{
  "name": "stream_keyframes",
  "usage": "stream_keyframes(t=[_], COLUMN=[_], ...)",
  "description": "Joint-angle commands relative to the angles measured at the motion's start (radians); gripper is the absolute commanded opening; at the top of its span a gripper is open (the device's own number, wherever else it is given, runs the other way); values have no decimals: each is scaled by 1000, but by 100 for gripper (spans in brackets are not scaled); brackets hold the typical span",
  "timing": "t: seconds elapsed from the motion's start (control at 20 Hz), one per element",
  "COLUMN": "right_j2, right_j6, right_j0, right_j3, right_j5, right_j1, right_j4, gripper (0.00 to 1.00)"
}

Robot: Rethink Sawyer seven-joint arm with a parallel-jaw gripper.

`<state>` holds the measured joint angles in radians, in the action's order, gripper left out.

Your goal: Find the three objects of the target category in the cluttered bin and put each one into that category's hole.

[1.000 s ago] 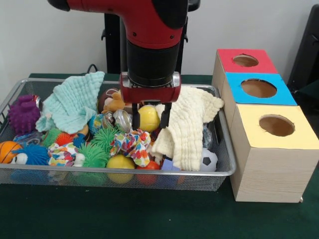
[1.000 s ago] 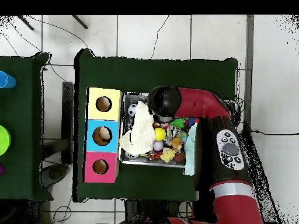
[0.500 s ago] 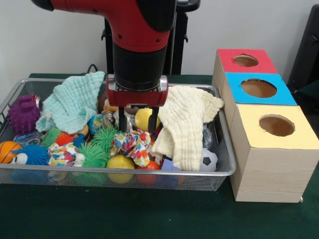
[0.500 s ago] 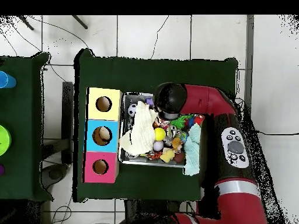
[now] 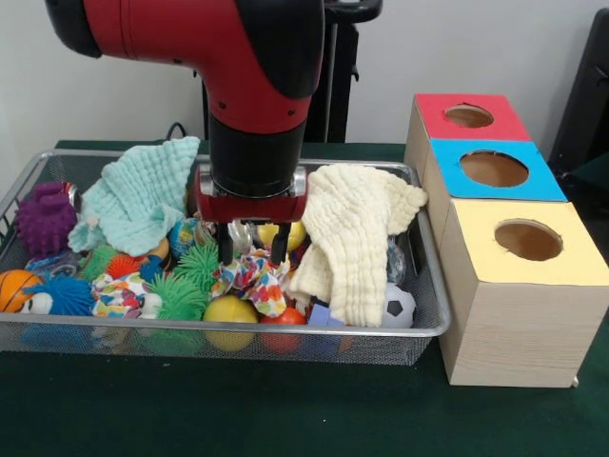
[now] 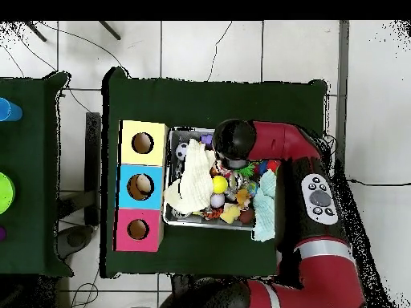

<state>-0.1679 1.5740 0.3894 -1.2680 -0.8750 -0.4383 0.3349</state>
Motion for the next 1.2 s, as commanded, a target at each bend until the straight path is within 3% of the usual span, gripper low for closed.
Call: stream_keyframes(t=[0.05,0.45,1.0,1.05,1.2], right_j2=[-86,-95,-99,-97,-96], right_j6=[-126,-110,-95,-89,-90], right_j0=[13,11,25,24,22], right_j3=[-2,-13,-20,-19,-24], right_j5=[23,3,54,48,77], right_j1=[85,95,109,110,107], right_j4=[55,40,40,38,50], gripper=[100,100,100,0,0])
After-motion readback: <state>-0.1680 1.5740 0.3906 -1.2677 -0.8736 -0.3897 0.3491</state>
